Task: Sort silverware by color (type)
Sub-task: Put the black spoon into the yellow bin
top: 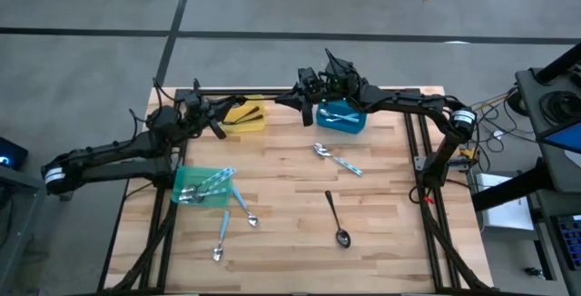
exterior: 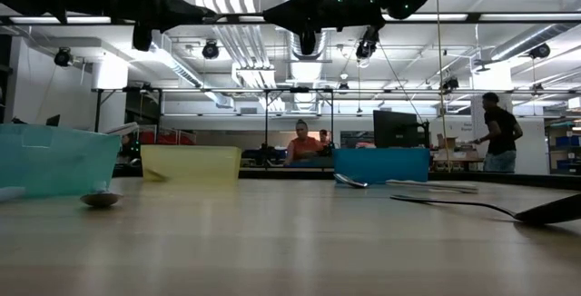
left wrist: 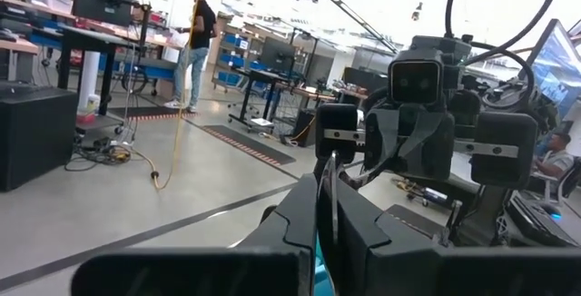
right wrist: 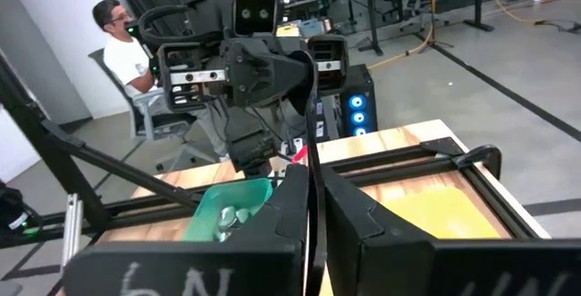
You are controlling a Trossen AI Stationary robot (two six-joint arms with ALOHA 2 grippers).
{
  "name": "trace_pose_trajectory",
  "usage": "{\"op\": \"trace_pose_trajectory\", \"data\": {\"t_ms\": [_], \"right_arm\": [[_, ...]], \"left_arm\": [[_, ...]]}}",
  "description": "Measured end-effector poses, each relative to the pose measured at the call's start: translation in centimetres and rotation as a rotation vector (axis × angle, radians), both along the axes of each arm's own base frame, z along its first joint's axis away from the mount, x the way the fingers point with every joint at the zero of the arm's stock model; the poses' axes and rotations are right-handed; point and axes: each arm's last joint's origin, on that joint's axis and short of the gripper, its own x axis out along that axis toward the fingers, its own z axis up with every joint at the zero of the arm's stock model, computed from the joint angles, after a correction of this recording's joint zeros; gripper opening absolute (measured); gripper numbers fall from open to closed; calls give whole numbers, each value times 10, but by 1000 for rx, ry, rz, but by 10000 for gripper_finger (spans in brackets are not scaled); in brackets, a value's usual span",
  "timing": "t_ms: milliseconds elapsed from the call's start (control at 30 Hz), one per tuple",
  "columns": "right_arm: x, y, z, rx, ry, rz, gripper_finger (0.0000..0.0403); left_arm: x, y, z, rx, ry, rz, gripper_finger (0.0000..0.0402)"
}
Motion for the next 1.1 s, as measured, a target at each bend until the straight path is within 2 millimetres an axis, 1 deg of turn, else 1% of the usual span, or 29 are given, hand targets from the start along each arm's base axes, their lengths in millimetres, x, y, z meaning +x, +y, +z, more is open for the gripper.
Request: {"op": "trace_pose_trajectory", "data": {"t_ms": [233,333,467,600,767,867,933,1000,1100], "right_arm": [[0,0,0,45,10,-9,9],[1,-1,4,49,19,-16,9],[1,-1,6,44,28,-33,9],[1,-2,7,57,34,-43,9],[1,-4,10,101,126,-131,9],[1,-6,12,115,200,-204,9],[3,-9,14,136,218,-242,9],[6,-12,18,165,217,-247,9],[16,-17,17,214,234,-252,8]], "left_arm": [[0,0,0,10,8,4,1],[0,0,0,23,17,10,14],[0,0,1,29,17,14,44],[-1,0,1,50,27,18,84],[-5,-2,6,115,48,27,139],[-10,-4,16,173,61,38,168],[-12,-5,22,210,88,47,182],[-13,-6,28,239,119,53,193],[-15,-7,37,281,162,61,202]]}}
